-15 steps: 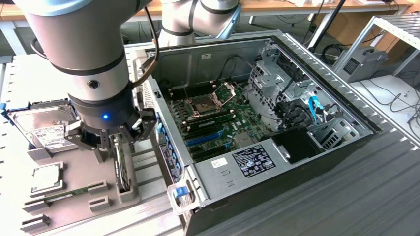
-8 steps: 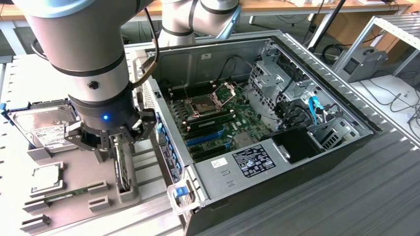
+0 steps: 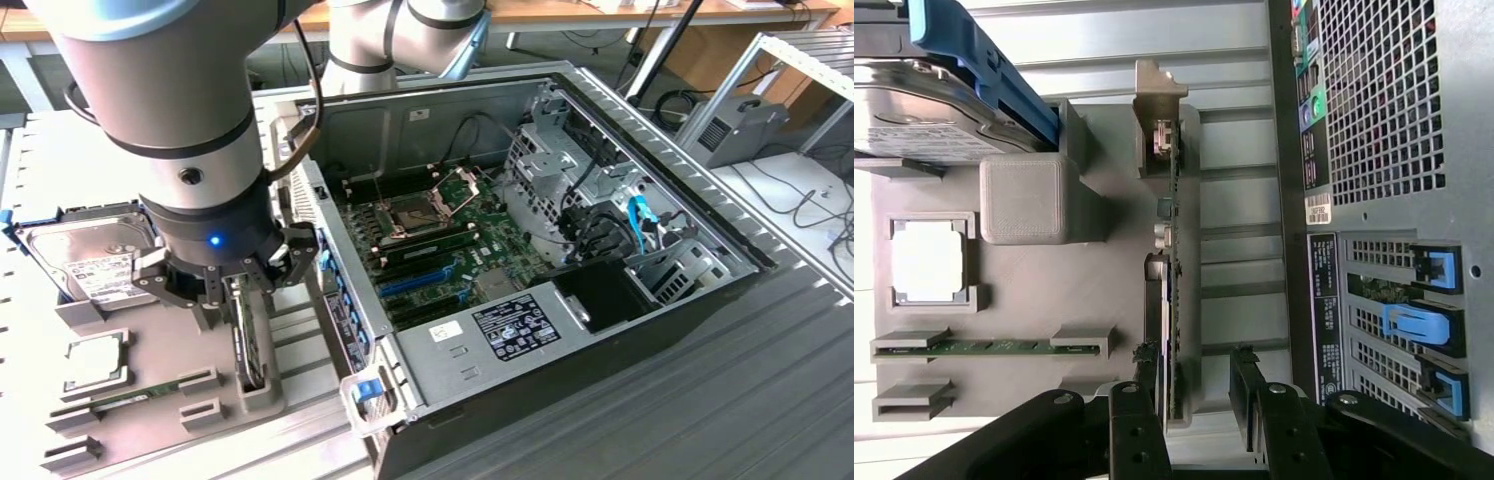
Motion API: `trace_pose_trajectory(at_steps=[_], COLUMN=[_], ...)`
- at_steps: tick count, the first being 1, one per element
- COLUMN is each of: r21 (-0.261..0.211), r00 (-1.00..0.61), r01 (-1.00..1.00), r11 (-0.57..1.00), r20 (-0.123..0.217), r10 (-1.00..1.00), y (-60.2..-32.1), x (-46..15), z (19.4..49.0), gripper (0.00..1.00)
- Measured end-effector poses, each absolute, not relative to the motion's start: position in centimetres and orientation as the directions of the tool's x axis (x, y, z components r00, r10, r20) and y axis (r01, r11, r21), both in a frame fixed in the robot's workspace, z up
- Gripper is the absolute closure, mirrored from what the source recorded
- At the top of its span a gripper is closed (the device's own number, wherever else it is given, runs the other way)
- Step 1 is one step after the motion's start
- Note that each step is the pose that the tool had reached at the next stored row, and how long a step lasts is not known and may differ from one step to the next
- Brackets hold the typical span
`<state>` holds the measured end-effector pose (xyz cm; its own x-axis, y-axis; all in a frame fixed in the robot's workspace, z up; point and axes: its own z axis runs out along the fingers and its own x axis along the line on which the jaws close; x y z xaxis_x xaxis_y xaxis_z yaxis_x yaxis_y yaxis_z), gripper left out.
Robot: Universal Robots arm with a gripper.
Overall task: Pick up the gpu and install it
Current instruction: 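Pick up the gpu and move the gpu toward the slot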
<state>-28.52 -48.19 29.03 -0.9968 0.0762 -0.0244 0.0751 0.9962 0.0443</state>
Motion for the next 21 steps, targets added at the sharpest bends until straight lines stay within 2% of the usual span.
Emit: trace_pose_trajectory(at_steps=[21], r21=[0.044], r00=[-0.997], r01=[0.075], r11=[0.996], r20=[-0.024], r10=[0.076], y=[-48.20], x=[-28.56], z=[28.46], gripper=[0.58])
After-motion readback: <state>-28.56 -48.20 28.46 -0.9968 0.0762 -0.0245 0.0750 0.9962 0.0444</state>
